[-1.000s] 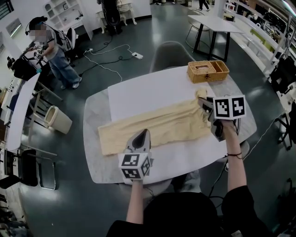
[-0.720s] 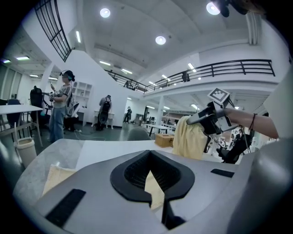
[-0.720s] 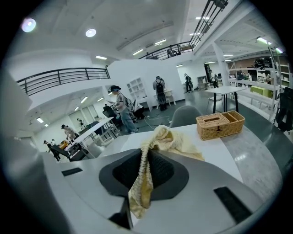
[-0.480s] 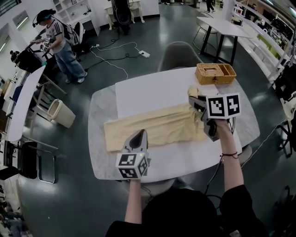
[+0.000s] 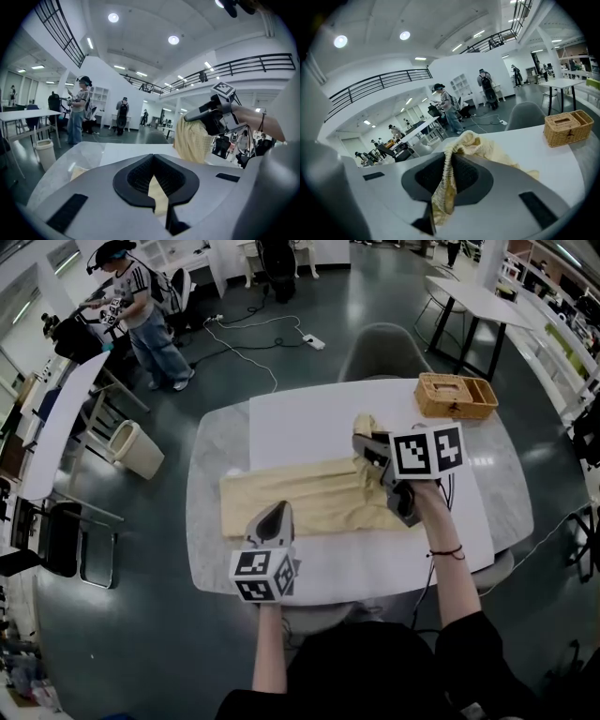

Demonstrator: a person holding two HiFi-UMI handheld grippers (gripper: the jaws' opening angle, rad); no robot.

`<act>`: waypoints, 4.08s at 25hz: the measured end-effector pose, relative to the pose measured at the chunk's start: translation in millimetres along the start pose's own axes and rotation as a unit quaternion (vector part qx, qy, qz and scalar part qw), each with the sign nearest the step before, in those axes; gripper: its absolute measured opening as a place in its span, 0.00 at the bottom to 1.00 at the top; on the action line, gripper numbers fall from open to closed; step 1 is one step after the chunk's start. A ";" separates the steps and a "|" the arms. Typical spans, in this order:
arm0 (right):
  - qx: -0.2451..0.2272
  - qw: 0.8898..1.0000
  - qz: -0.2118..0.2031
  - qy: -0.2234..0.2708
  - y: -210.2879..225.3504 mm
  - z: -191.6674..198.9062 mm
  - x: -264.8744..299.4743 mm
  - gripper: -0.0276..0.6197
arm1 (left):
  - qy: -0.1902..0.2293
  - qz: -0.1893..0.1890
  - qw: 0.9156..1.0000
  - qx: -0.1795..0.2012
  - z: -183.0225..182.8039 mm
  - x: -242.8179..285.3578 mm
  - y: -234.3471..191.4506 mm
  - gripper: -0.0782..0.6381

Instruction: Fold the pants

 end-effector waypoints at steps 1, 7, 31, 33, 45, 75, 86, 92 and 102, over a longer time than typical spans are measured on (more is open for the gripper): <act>-0.001 1.000 -0.006 -0.002 -6.6 -1.0 5.4 0.12 | 0.000 -0.005 1.000 -0.002 -0.1 -3.4 -4.2 0.13; -0.010 0.999 -0.042 -0.013 -16.4 -1.9 11.8 0.12 | -0.001 -0.031 0.999 -0.010 0.8 -5.5 4.5 0.13; -0.025 0.993 -0.069 -0.089 -173.8 40.6 163.1 0.12 | -0.046 -0.045 0.997 -0.052 31.4 -96.0 -146.9 0.13; -0.025 0.993 -0.062 -0.098 -176.8 48.5 174.1 0.12 | -0.050 -0.042 0.996 -0.056 36.3 -96.8 -153.6 0.13; -0.033 0.990 -0.041 -0.128 -199.1 83.4 223.0 0.12 | -0.070 -0.031 0.994 -0.074 59.6 -90.5 -181.7 0.13; 0.005 0.979 -0.008 -0.202 -219.4 167.5 305.8 0.12 | -0.092 -0.049 0.987 -0.125 108.4 -87.5 -198.2 0.13; 0.063 0.985 -0.033 -0.158 -233.6 160.4 307.2 0.31 | -0.090 -0.048 0.986 -0.130 109.6 -90.7 -200.9 0.13; 0.062 0.989 -0.025 -0.129 -233.7 156.8 299.9 0.37 | -0.088 -0.047 0.987 -0.128 107.2 -92.1 -199.9 0.13; 0.076 0.990 -0.036 -0.111 -226.4 148.0 278.2 0.37 | -0.077 -0.042 0.989 -0.117 94.2 -95.8 -198.0 0.13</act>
Point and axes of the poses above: the fingertips, and each gripper's own axes: x forward along the fingers, y to its right, z out of its underside, the point moved 3 cm from there along -x, backward along the fingers, and after that the axes turned 14 degrees about z, right-handed, at the moved point
